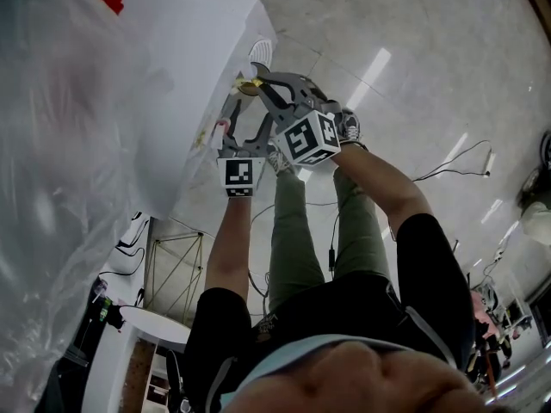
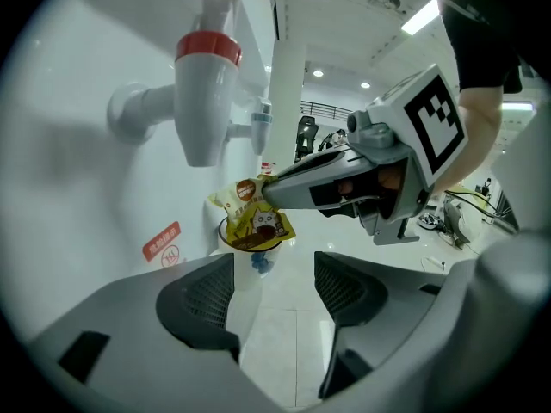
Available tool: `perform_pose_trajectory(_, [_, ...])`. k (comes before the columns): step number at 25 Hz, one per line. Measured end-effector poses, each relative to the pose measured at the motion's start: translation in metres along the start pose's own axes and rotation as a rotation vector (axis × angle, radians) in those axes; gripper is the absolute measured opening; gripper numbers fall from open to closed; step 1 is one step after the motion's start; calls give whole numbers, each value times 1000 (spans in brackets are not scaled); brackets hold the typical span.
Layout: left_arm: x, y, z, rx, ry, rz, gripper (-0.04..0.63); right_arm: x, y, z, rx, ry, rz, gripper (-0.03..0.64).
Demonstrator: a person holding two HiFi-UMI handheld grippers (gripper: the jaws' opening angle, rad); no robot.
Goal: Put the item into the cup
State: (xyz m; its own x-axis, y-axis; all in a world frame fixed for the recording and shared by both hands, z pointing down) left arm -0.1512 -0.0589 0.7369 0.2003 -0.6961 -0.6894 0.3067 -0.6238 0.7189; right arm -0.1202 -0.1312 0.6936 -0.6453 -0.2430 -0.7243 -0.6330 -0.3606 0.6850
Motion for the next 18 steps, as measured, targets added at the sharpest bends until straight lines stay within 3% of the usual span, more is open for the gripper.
perform_pose_trajectory(9, [-1,-8,-7,-73,19,-20,304,-7,20,-4,29,-38,63,52])
perform_pose_trajectory(18, [-8,-17,-10,-94,26,-14,304,-13,39,0,3,-93,105,54])
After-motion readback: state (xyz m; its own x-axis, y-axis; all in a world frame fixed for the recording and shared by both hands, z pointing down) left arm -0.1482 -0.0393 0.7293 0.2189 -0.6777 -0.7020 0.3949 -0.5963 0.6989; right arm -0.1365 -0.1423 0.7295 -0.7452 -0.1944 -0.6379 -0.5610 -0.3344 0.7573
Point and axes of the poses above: the fingertips, and each gripper's own axes: y forward along the fingers, z to its left, x out of its top, the point moved 3 cm from there along -y, backward along the fingers, and after that the axes turned 13 degrees about z, right-handed, at the moved point
